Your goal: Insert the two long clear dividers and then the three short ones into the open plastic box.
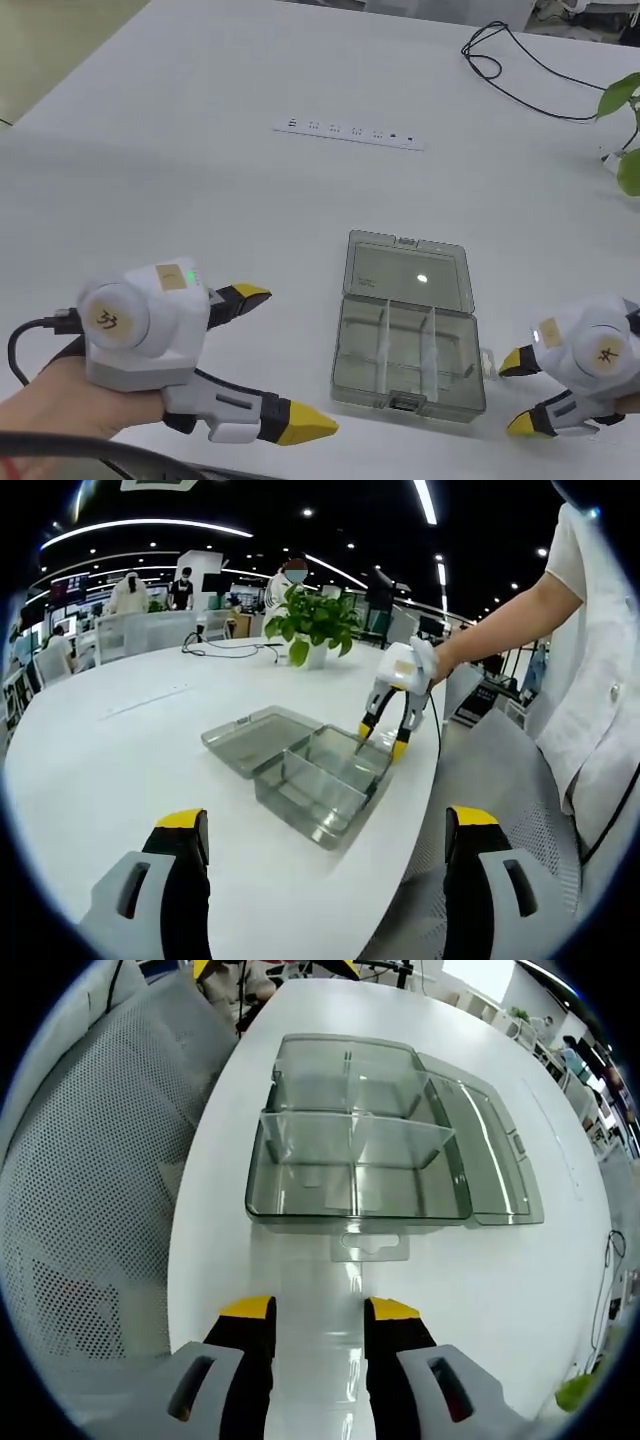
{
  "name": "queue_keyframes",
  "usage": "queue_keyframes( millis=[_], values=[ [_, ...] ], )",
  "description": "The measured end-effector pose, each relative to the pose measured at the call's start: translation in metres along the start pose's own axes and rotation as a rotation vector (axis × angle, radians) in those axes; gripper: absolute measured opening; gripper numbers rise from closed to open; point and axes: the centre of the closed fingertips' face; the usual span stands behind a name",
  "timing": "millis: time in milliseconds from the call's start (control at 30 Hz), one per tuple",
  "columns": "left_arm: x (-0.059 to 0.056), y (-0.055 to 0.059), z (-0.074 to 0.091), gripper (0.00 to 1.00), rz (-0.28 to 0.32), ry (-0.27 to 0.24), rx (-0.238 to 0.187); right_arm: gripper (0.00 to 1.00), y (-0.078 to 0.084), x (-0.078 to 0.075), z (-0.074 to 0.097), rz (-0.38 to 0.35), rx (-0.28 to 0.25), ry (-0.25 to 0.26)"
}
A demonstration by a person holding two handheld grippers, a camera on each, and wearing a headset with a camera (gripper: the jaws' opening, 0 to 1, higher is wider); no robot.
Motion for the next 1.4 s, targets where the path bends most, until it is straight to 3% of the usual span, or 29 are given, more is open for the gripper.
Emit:
queue_keyframes(
  millis=[400, 567, 867, 1000, 1067, 1133, 1233, 1300, 1400],
  values=[
    [-0.002, -0.001, -0.001, 1.0, 0.003, 0.007, -0.003, 0.33, -0.001, 0.0, 0.0, -0.009, 0.01, 0.005],
    [-0.001, -0.002, 0.0, 1.0, 0.001, 0.009, -0.002, 0.33, -0.002, -0.004, 0.001, -0.027, 0.009, 0.031],
    [0.0, -0.008, -0.001, 1.0, -0.001, 0.013, -0.013, 0.33, 0.004, -0.011, 0.022, -0.113, -0.014, 0.095],
    [-0.001, -0.019, -0.002, 1.0, 0.026, 0.015, -0.043, 0.33, 0.004, -0.012, 0.034, -0.131, -0.032, 0.13],
    [-0.002, -0.024, -0.003, 1.0, 0.044, 0.016, -0.052, 0.33, 0.0, -0.014, 0.044, -0.139, -0.05, 0.156],
    [-0.003, -0.034, -0.004, 1.0, 0.066, 0.021, -0.087, 0.33, -0.009, -0.016, 0.055, -0.146, -0.082, 0.184],
    [-0.005, -0.048, -0.006, 0.99, 0.135, 0.033, -0.127, 0.33, -0.027, -0.017, 0.071, -0.139, -0.123, 0.227],
    [-0.004, -0.054, -0.007, 0.97, 0.182, 0.031, -0.133, 0.33, -0.042, -0.017, 0.082, -0.13, -0.153, 0.251],
    [-0.005, -0.065, -0.01, 0.94, 0.186, 0.037, -0.142, 0.33, -0.06, -0.019, 0.094, -0.11, -0.188, 0.284]
  ],
)
Point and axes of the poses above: the centre of the closed fingertips' face, and the gripper's own axes: z roughly backward along the fingers, x roughly to its left, y roughly out of its underside, and after that the axes turned 1 degree about -y, right-handed
